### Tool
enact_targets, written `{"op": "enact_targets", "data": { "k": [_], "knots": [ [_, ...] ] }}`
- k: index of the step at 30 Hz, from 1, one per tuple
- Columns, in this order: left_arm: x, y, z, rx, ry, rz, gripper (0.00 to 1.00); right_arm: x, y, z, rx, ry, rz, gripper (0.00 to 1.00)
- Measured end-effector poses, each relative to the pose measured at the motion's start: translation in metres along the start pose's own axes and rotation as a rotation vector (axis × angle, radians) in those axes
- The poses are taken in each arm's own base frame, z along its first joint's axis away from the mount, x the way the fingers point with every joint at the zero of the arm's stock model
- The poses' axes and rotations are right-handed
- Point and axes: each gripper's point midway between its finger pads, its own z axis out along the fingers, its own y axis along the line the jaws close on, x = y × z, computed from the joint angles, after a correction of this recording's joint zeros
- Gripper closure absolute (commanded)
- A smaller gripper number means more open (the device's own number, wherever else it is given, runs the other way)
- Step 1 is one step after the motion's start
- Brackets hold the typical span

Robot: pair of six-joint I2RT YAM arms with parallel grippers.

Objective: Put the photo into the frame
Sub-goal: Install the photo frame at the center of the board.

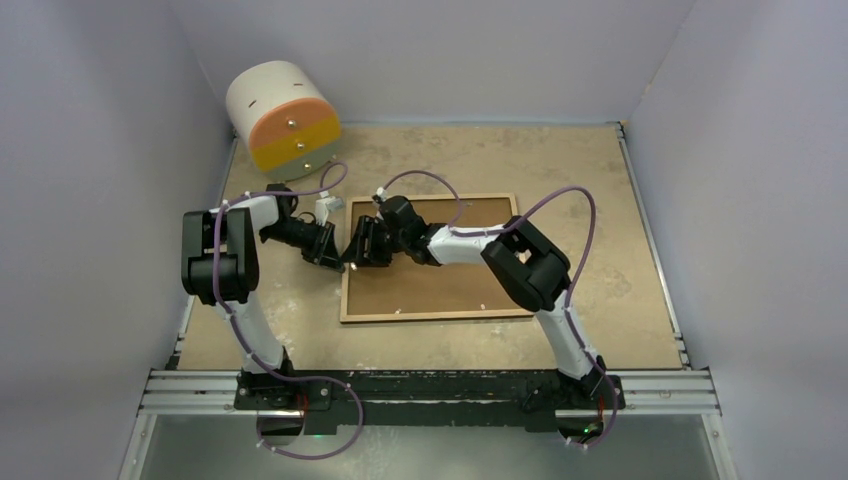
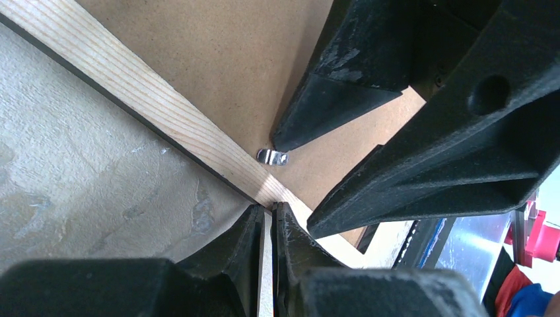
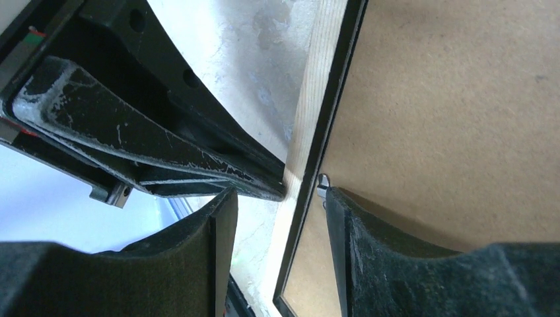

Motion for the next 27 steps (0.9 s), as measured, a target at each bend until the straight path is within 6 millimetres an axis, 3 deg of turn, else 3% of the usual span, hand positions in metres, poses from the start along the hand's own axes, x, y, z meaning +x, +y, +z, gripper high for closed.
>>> {"op": "enact_targets", "data": {
  "k": [21, 27],
  "knots": [
    [0.000, 0.000, 0.000, 0.000, 0.001, 0.002, 0.96, -0.001, 0.004, 0.004, -0.073, 0.039, 0.011, 0.47],
    [0.000, -0.001, -0.002, 0.003, 0.008, 0.026, 0.93, -0.012, -0.002, -0.002, -0.072, 0.041, 0.017, 0.39]
  ]
}}
